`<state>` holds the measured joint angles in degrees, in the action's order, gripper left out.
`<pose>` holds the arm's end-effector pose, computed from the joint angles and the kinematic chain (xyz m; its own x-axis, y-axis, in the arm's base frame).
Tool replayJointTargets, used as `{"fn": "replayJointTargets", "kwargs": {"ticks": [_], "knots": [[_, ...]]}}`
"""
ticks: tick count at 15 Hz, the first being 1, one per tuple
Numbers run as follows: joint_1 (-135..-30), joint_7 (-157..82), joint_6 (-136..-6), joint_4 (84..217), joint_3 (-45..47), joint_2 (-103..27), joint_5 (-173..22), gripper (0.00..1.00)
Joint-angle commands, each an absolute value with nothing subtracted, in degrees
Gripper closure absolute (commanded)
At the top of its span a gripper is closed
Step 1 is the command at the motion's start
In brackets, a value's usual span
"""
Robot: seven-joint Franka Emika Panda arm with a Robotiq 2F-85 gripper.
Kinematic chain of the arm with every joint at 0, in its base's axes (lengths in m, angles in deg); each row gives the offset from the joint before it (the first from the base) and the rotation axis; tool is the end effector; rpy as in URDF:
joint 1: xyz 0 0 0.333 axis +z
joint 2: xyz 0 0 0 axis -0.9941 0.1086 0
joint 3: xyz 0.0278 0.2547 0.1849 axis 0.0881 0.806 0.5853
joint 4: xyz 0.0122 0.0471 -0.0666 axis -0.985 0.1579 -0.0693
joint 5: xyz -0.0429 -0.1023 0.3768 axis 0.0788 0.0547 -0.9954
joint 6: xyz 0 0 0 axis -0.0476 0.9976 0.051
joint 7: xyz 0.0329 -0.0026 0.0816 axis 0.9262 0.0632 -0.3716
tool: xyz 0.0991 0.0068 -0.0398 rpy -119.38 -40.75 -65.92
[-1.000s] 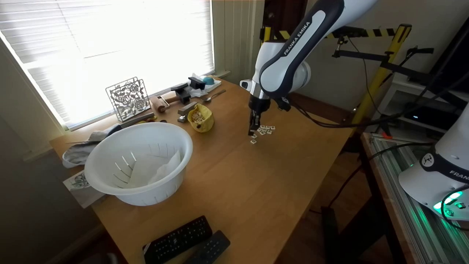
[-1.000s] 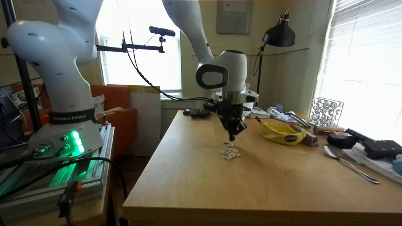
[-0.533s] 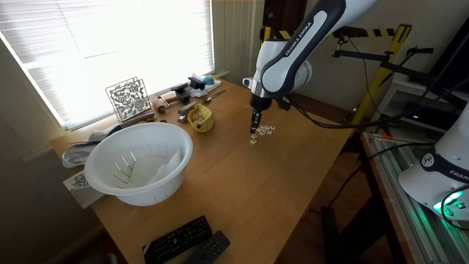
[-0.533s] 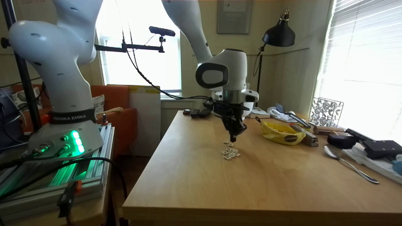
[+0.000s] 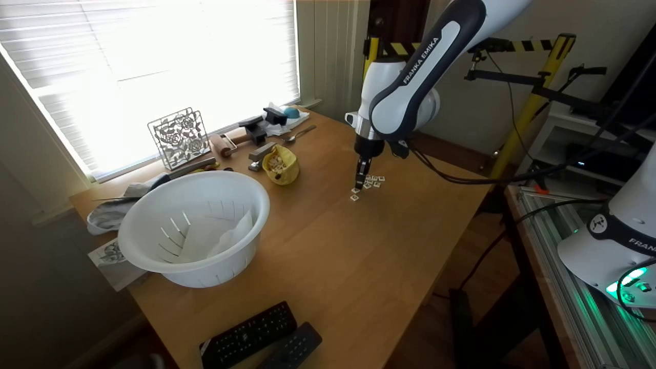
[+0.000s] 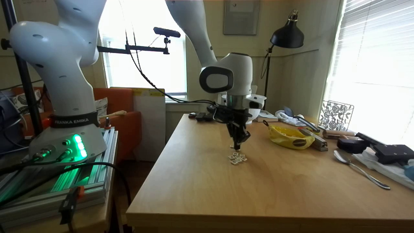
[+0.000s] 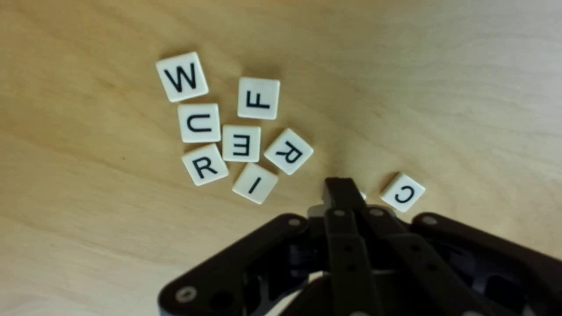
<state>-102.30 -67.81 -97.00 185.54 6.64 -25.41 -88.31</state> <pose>0.5228 -0.1656 0.1506 0.9956 -0.0130 0.0930 -0.0086 -0.9988 -0.0476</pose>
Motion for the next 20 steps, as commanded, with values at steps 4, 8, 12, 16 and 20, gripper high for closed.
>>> {"fn": "replayJointTargets", "kwargs": {"ticks": [4,8,12,16,20], "knots": [[-104.2,-70.0,-99.1,185.7,8.9,-24.0,-86.7,1.00],[-106.2,-75.2,-99.9,185.1,10.8,-22.9,-85.5,1.00],[-107.9,-81.5,-99.0,184.6,11.9,-22.5,-83.3,1.00],[-108.9,-87.5,-99.1,184.2,12.4,-22.1,-82.3,1.00],[-109.7,-93.1,-98.8,184.1,13.3,-21.8,-82.7,1.00]]}}
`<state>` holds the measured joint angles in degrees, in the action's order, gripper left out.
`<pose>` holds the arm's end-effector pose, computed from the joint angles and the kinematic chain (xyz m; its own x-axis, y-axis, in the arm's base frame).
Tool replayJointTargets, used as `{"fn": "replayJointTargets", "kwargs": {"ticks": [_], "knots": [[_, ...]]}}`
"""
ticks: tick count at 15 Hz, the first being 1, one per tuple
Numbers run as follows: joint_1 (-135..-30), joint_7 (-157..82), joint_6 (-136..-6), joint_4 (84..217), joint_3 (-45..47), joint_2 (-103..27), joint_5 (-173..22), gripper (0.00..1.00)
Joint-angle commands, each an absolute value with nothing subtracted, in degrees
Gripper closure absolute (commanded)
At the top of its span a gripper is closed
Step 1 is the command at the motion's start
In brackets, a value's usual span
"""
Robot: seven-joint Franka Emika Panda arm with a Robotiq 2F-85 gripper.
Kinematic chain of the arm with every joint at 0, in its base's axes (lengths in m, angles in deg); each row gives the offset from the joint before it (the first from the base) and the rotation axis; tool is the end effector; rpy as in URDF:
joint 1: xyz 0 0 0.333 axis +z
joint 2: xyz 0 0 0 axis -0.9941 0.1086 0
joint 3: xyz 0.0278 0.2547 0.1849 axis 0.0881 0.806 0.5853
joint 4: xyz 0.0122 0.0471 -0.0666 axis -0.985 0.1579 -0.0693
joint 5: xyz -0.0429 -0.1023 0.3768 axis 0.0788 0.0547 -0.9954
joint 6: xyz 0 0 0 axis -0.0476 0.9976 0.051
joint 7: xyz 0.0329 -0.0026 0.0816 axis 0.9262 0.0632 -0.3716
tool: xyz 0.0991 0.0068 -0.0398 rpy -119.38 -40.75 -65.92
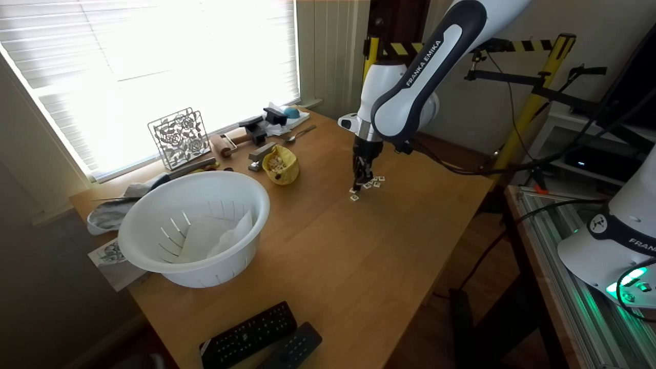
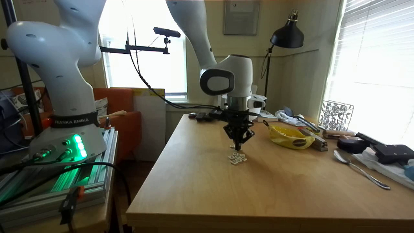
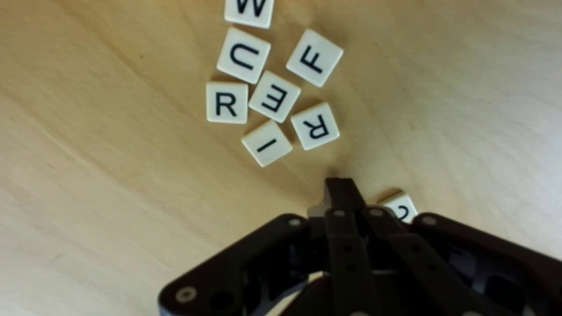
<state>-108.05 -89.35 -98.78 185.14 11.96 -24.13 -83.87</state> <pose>0.5259 -0.1655 0.1456 0.9081 0.3987 0.1281 0.4027 -0.9153 -0.0061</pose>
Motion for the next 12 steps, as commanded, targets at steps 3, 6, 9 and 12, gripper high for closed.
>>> {"fn": "replayJointTargets", "kwargs": {"ticks": [3,6,9,12], "knots": [[-110.3,-97.0,-97.9,184.1,13.9,-21.7,-83.0,1.00],[-109.9,-99.7,-97.8,184.1,13.6,-21.7,-82.9,1.00],[-110.6,-101.6,-97.3,184.1,14.4,-22.5,-84.3,1.00],[-111.8,-103.1,-96.5,184.3,16.1,-23.8,-85.6,1.00]]}}
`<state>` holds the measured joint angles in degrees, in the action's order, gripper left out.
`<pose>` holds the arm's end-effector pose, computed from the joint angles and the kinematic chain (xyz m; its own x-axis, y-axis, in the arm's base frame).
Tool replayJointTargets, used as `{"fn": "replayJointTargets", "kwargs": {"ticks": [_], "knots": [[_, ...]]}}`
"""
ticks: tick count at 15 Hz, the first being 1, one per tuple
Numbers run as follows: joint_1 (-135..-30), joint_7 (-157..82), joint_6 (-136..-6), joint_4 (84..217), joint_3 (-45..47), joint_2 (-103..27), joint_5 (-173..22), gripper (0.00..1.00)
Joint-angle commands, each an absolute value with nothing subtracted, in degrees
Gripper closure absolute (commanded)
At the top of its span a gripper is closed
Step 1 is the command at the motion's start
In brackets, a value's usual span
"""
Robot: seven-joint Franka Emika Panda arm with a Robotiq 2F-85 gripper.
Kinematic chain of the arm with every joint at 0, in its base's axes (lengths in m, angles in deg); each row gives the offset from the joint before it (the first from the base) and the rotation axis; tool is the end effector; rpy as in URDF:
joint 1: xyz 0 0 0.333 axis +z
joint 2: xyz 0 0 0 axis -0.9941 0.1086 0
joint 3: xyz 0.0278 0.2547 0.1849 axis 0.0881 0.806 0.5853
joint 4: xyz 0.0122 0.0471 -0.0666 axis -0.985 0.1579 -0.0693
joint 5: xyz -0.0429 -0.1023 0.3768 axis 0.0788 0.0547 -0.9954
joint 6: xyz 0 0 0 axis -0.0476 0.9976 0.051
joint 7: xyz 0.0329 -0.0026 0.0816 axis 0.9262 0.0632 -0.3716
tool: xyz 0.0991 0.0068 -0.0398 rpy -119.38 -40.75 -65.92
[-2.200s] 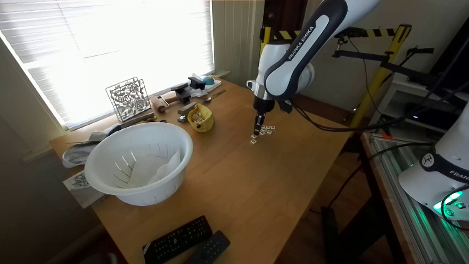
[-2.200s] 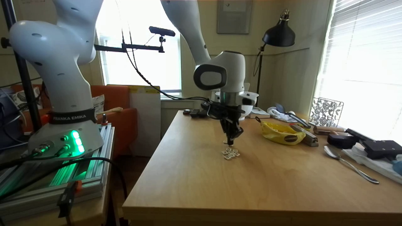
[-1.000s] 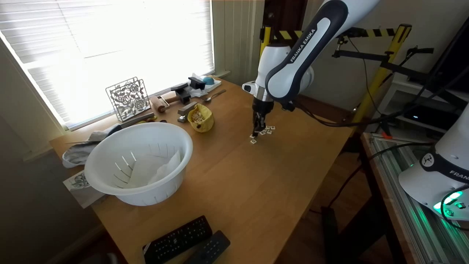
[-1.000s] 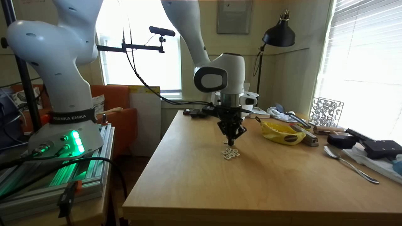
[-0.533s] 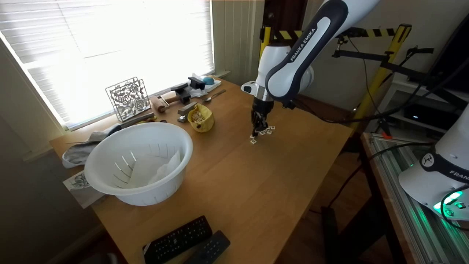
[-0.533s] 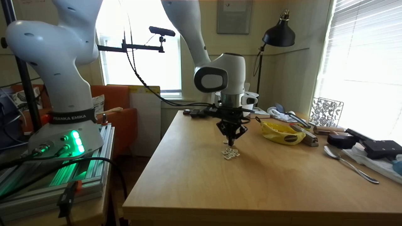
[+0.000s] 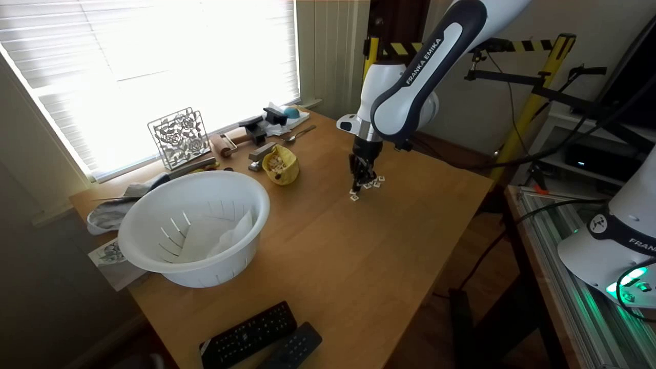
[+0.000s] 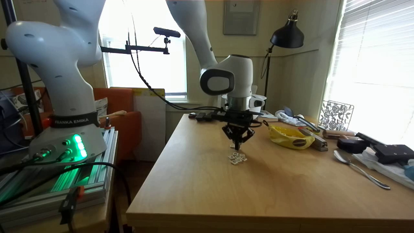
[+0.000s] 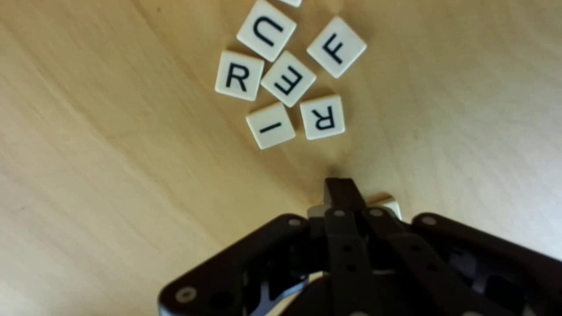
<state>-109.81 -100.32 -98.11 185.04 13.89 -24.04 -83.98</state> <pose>0.5263 -0.1632 0.1454 0.8165 0.5610 0.1361 0.5664 -0.8242 -0.0005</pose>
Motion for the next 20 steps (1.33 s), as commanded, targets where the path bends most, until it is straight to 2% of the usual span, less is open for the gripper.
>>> {"fn": "replayJointTargets", "kwargs": {"ticks": [1,7,20], "knots": [[-112.2,-103.6,-96.5,184.4,16.5,-24.1,-86.0,1.00],[-113.2,-105.6,-96.7,185.1,18.3,-25.5,-87.3,1.00],[-107.4,-90.2,-95.4,187.1,13.8,-27.6,-87.4,1.00]]}}
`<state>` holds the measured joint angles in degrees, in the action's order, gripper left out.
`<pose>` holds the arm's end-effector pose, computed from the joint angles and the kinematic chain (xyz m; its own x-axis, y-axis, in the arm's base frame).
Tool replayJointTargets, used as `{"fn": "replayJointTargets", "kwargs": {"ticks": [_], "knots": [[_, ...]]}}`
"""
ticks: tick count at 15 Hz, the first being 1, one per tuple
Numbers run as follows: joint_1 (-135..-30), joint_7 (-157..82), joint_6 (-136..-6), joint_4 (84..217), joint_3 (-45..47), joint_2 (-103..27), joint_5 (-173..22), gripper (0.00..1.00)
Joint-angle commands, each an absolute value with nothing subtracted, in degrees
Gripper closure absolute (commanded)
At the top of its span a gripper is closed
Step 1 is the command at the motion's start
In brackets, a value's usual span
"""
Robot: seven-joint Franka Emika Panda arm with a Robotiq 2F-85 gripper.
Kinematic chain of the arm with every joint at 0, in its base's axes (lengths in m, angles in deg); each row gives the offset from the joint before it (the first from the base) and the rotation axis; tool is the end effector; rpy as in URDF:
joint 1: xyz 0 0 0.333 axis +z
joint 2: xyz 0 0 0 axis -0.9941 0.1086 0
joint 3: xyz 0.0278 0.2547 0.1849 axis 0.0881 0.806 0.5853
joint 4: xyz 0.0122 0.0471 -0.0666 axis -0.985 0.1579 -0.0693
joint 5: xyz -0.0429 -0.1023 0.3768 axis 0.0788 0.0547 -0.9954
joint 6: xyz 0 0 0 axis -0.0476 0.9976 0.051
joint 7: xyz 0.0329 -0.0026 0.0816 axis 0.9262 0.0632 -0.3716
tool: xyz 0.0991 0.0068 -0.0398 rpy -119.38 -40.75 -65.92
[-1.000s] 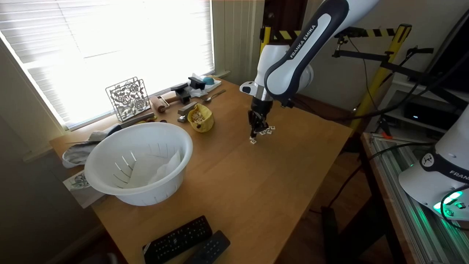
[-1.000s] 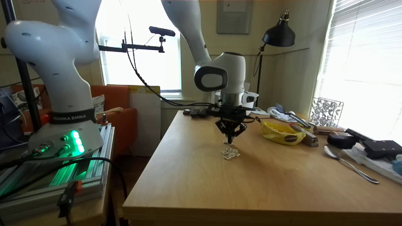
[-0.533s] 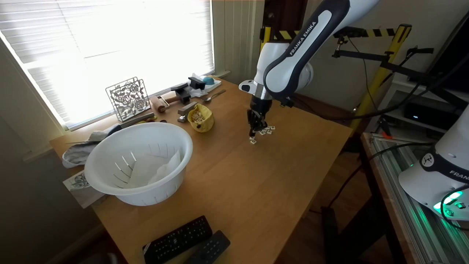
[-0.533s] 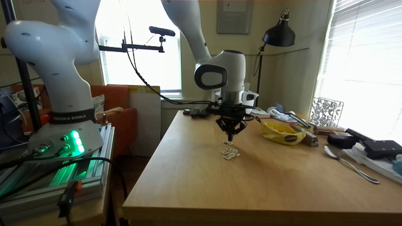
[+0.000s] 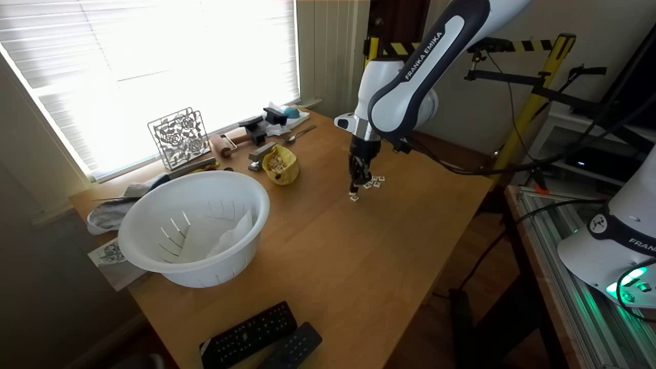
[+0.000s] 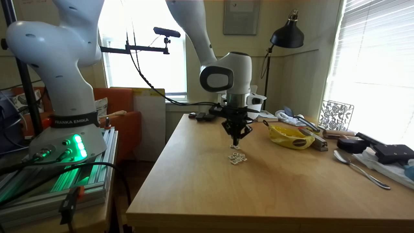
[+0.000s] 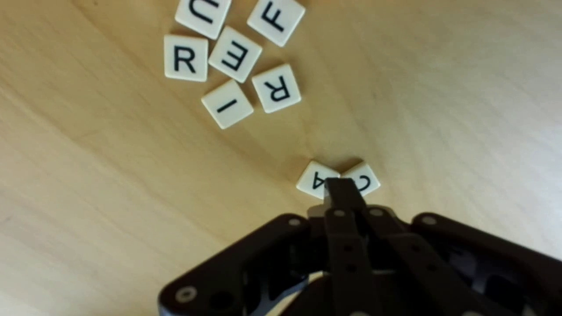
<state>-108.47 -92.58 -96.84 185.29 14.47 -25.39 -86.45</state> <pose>0.5311 -0.1473 0.1549 0.8870 0.4383 0.1456 0.4477 -0.8934 -0.0378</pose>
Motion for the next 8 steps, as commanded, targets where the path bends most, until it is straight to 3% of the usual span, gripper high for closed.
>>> {"fn": "replayJointTargets", "kwargs": {"ticks": [1,8], "knots": [[-107.1,-89.3,-95.4,187.3,13.7,-27.7,-87.3,1.00],[-106.3,-85.5,-95.5,189.2,13.1,-28.6,-86.9,1.00]]}}
